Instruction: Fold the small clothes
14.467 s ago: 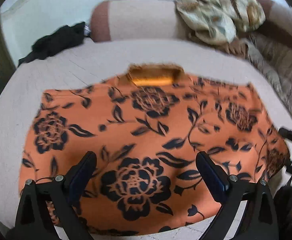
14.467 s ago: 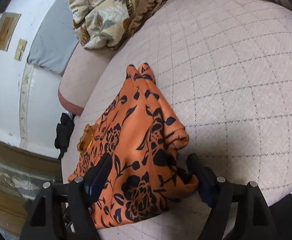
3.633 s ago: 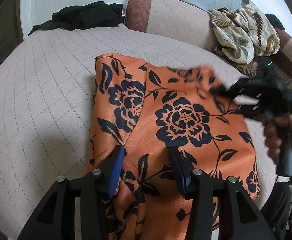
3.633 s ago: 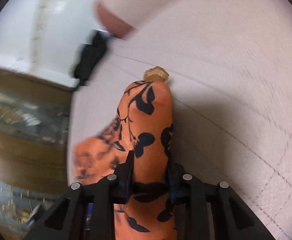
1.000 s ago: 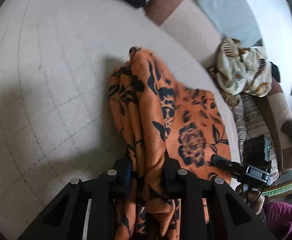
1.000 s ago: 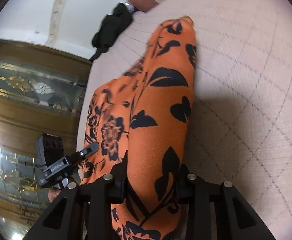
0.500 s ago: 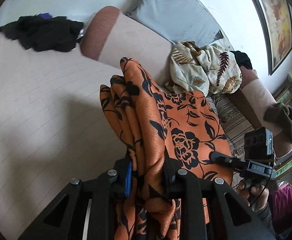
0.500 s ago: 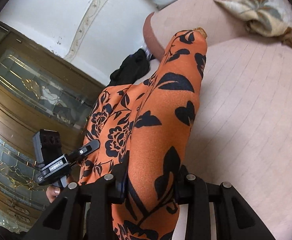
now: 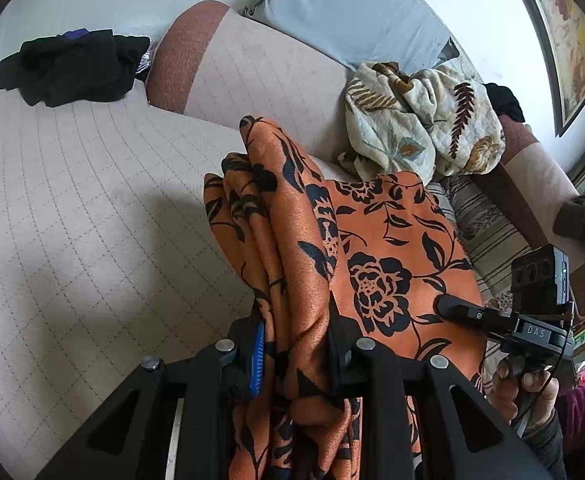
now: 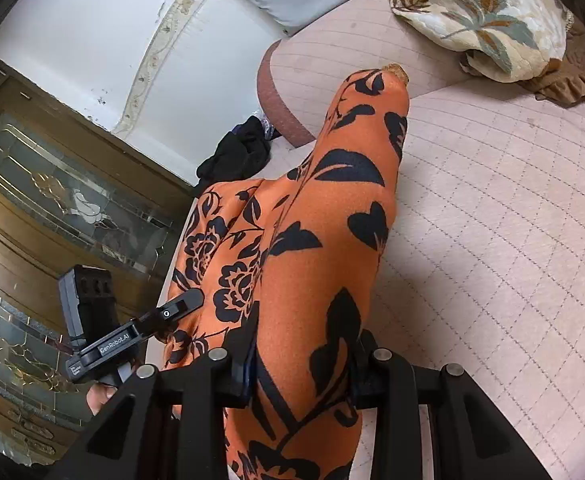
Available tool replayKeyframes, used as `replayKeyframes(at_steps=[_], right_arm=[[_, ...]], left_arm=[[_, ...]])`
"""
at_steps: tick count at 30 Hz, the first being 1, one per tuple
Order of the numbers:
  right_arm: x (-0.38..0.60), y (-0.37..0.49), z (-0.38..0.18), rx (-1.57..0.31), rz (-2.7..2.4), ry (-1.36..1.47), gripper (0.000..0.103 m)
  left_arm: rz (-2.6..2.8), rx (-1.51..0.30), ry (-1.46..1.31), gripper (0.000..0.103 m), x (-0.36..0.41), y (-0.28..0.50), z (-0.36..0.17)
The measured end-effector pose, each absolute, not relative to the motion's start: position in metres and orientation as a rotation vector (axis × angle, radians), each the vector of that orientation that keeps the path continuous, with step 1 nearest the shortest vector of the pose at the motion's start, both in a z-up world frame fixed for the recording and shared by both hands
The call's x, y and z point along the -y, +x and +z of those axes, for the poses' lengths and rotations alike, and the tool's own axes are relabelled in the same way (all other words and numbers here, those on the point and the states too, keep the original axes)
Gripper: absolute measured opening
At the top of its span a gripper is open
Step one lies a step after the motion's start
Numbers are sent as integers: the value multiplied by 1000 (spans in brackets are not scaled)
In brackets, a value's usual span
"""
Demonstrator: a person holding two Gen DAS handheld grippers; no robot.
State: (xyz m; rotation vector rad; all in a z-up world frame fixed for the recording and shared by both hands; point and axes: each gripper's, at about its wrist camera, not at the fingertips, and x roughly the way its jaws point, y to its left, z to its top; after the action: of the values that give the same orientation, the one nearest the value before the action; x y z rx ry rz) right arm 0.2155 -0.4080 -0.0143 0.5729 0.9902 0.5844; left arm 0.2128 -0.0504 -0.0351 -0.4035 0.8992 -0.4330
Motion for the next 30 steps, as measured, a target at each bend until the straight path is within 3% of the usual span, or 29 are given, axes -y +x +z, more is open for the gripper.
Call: replayKeyframes(at_steps=[19, 23, 25, 27, 30], right_arm=[[404, 231, -52, -1038, 560, 592, 35], [405, 232, -76, -1104, 519, 607, 36], [405, 233, -100, -1186, 422, 577, 48], [409, 228, -114, -1226, 355, 579, 57], [414, 217, -96, -1160, 279, 533, 60]], left_arm=[[-390, -945, -377, 26, 56, 224, -59], [-362, -1029, -375, 32, 58, 234, -92], [-289, -1132, -374, 33, 53, 240, -123], [-301, -1129, -441, 48, 41, 234, -135], [-277, -1059, -397, 50, 25, 214, -116]])
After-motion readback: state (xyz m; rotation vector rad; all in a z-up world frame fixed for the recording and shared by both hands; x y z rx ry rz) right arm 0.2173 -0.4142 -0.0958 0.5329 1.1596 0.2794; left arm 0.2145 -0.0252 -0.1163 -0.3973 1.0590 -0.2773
